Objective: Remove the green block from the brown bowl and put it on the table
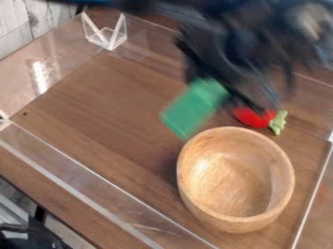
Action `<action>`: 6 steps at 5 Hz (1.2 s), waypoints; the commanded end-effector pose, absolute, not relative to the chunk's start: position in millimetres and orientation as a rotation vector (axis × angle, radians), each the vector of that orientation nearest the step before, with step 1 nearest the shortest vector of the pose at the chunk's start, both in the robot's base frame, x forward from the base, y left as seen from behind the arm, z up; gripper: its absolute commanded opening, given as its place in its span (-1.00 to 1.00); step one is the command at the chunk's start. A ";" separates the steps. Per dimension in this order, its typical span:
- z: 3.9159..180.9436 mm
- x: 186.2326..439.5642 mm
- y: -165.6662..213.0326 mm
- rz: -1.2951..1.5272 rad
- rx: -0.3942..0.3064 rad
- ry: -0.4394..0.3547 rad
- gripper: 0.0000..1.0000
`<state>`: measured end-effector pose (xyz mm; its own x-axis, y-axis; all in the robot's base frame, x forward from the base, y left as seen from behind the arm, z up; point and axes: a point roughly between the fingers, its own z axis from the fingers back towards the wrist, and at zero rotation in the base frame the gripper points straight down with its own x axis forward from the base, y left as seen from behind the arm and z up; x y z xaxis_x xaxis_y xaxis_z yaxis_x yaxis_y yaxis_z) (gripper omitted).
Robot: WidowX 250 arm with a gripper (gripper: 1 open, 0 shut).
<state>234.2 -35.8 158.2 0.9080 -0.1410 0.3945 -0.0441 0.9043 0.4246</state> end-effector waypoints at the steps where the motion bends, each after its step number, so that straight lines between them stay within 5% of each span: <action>1: 189.1 248.7 -51.9 -0.023 0.474 -0.511 -1.00; 3: 171.2 247.6 -109.4 -0.009 0.462 -0.568 -1.00; 6: 196.5 221.1 -42.9 0.088 0.546 -0.596 -1.00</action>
